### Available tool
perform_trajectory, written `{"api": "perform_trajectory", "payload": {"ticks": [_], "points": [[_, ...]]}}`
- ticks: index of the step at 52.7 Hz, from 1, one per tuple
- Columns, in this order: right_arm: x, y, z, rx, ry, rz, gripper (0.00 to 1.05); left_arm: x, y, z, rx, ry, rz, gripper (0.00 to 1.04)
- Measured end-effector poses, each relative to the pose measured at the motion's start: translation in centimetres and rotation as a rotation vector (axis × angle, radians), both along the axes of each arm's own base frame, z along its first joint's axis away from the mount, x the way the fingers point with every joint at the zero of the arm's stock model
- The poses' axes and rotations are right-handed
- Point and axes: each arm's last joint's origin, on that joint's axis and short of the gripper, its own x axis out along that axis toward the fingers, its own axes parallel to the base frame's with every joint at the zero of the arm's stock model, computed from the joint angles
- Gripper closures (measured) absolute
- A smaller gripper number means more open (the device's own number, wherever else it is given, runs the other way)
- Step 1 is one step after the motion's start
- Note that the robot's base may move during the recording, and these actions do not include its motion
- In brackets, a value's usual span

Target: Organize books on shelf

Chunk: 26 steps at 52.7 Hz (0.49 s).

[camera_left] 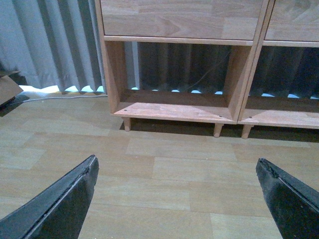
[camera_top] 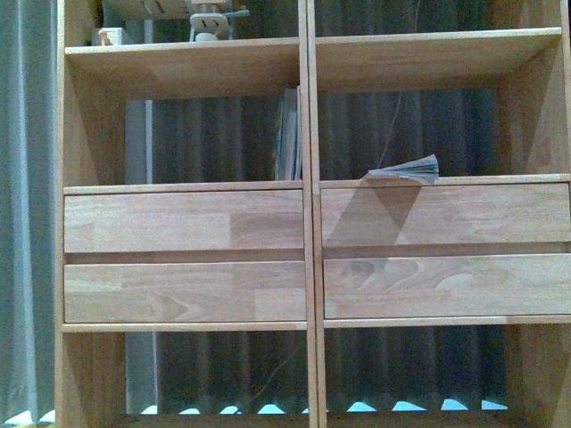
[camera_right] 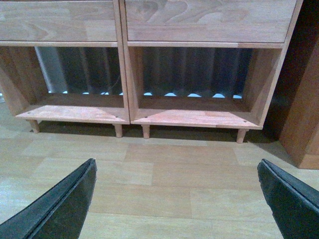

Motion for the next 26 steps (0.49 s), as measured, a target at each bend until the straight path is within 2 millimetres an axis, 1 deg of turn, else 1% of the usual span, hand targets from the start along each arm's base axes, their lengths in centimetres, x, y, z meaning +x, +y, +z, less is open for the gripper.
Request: {"api": "perform_trajectory", "payload": {"ticks": [26], "points": [[0.0,0.0,0.0,0.0,0.0,0.0,0.07,0.0,0.0,0.0,0.0,0.0,0.0,0.07]]}}
